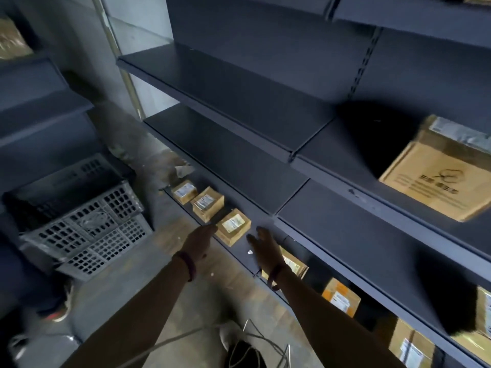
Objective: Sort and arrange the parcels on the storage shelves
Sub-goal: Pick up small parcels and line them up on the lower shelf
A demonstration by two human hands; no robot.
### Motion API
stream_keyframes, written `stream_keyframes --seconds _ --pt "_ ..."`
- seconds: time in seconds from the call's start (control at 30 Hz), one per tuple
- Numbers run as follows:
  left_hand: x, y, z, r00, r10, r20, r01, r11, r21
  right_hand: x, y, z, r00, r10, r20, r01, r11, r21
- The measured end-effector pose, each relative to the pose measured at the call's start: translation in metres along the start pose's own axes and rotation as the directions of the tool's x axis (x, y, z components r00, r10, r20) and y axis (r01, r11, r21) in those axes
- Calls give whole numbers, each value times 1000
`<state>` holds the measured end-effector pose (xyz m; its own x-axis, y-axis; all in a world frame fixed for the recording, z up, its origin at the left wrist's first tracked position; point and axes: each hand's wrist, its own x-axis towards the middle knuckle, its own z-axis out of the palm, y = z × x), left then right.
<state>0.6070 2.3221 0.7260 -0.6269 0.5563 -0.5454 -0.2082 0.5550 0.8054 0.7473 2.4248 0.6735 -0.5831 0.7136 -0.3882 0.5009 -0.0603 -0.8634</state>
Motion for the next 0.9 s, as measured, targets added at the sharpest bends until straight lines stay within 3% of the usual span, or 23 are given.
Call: stream_keyframes --seconds 0.13,0.33,0.6,0.73,0.9 --pt "63 19 -38 1000 3 29 -7 994 113 60 -30 35 1000 23 -9 -23 999 46" --pt "174 50 -102 999 -46 6 45 995 88 165 -70 96 999 45 -30 -43 997 65" --pt "287 93 -187 998 -58 -2 58 998 10 277 -124 174 991 76 109 -73 997 -28" --pt "346 102 -211 999 -45 30 41 993 109 318 -139 204 993 103 55 -100 993 -65" --pt "418 82 -236 991 -41 127 11 973 231 362 -136 251 977 211 -21 -210 977 44"
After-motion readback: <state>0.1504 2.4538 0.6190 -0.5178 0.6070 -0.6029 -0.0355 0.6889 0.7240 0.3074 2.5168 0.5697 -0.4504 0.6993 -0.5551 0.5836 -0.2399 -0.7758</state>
